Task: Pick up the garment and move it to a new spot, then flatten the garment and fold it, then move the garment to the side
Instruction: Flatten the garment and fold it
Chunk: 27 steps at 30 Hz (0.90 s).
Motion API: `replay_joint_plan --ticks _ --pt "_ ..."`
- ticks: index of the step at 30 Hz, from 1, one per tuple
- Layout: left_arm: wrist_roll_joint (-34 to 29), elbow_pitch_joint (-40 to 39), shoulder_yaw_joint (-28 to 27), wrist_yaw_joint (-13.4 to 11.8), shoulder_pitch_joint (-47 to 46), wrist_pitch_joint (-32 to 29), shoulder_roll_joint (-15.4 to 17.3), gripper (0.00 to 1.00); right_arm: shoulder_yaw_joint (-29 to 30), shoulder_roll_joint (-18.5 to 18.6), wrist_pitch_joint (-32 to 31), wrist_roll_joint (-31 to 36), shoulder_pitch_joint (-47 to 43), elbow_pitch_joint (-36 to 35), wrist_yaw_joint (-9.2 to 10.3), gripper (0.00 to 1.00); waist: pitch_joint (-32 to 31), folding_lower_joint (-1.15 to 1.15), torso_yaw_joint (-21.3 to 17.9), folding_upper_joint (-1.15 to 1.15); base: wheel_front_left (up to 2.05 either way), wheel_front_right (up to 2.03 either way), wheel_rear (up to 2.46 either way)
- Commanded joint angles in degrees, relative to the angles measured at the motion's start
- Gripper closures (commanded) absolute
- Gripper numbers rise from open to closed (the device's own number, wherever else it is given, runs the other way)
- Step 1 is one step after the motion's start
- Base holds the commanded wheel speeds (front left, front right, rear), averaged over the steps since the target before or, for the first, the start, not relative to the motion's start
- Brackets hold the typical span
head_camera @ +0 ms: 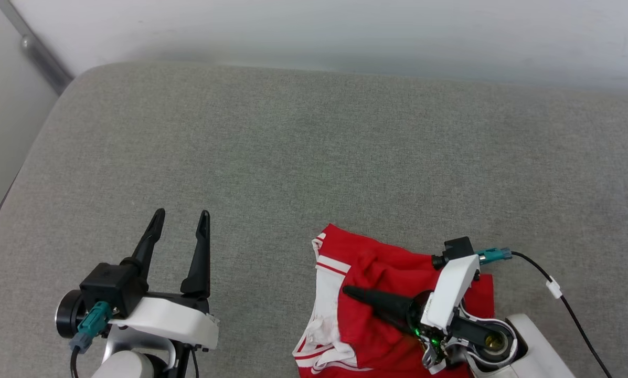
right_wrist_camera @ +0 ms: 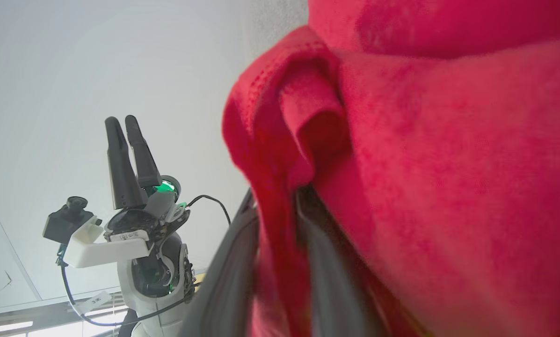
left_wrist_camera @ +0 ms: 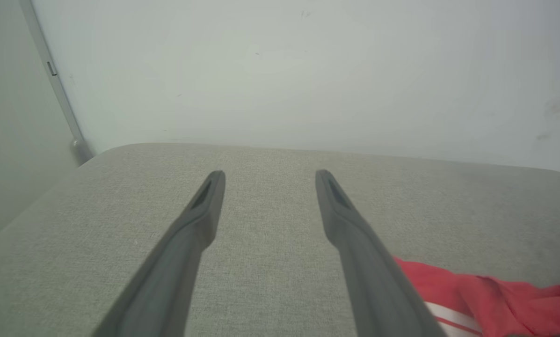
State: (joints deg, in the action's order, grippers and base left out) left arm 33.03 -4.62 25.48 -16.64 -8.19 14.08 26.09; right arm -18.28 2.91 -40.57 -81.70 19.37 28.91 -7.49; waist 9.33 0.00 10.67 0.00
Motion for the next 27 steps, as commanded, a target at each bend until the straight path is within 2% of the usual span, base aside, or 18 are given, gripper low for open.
replay_joint_plan --ticks 1,5,8,11,15,20,24,27 --pt "-0.11 0.23 -0.18 0.31 -0.39 0.26 -0.30 0.00 -0.76 -0.04 0.76 0.35 1.18 -0.13 0.00 0.00 0.05 0.00 -0.08 0.00 0.00 0.00 0.00" --pt "-0.25 0.87 -0.52 0.44 0.02 0.55 -0.44 0.00 -3.41 0.02 2.87 3.58 2.16 -2.26 0.00 0.00 -0.56 0.00 -0.87 0.00 0.00 0.00 0.00" --pt "-0.54 1.03 -0.50 0.45 0.15 0.67 -0.39 0.00 -5.59 2.02 5.09 8.25 2.50 -5.57 0.00 0.00 -1.30 0.00 -1.63 0.00 0.00 0.00 0.00" --pt "-0.64 1.00 -0.63 0.17 0.55 0.76 -0.19 0.00 -7.69 4.61 9.11 15.03 2.52 -8.86 0.00 0.00 -2.07 0.00 -2.68 0.00 0.00 0.00 0.00" --pt "-0.44 0.69 -0.88 0.01 1.06 0.78 -0.05 0.00 -8.53 9.16 15.41 28.36 2.62 -10.09 0.00 0.00 -3.06 0.00 -4.26 0.00 0.00 0.00 0.00" --pt "-0.69 0.50 -1.05 -0.27 1.82 0.80 0.00 0.00 -1.79 12.47 20.33 42.58 -0.55 -10.19 0.00 0.00 -4.26 0.00 -6.02 0.00 0.00 0.00 0.00" --pt "-0.77 0.44 -1.19 -0.53 2.53 0.80 0.34 0.00 7.52 12.29 23.67 53.36 -4.07 -12.76 0.00 0.00 -5.27 0.00 -7.26 0.00 0.00 0.00 0.00" --pt "-0.70 0.51 -1.56 -0.76 3.33 0.86 0.65 0.00 14.44 10.34 27.08 61.06 -7.24 -16.33 0.00 0.00 -6.23 0.00 -8.01 0.00 0.00 0.00 0.00"
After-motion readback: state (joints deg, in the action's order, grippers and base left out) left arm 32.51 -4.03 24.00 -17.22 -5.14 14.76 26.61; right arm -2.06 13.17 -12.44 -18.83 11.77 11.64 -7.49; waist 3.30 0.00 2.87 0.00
